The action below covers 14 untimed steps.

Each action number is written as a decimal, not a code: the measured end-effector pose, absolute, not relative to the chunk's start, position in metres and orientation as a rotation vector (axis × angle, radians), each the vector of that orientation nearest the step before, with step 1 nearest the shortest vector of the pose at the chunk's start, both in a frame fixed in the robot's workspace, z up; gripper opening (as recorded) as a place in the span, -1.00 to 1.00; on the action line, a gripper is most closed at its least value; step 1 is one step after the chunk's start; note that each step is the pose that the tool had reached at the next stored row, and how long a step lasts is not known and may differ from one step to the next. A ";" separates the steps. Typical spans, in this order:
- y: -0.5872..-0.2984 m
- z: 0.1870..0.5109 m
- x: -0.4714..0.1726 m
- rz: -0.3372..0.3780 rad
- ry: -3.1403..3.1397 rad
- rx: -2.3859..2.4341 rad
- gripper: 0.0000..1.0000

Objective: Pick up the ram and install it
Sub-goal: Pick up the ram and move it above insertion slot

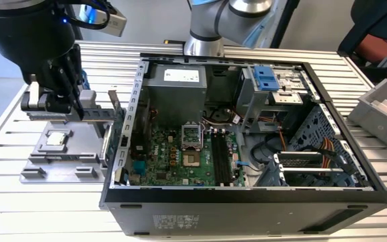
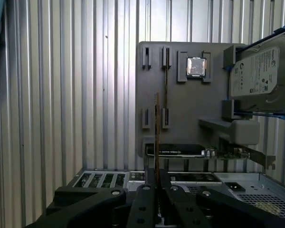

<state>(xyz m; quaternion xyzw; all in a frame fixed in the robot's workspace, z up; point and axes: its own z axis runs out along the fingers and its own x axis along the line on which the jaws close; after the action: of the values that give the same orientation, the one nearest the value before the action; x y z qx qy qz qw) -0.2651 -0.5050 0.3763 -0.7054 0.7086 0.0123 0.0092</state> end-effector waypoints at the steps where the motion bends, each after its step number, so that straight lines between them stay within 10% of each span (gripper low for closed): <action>1: -0.505 0.376 -0.264 0.038 2.213 -2.203 -1.00; 14: -0.505 0.376 -0.250 0.041 2.214 -2.204 -1.00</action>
<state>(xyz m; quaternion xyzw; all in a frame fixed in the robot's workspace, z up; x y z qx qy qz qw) -0.2505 -0.5050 0.3763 -0.7054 0.7086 0.0132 0.0083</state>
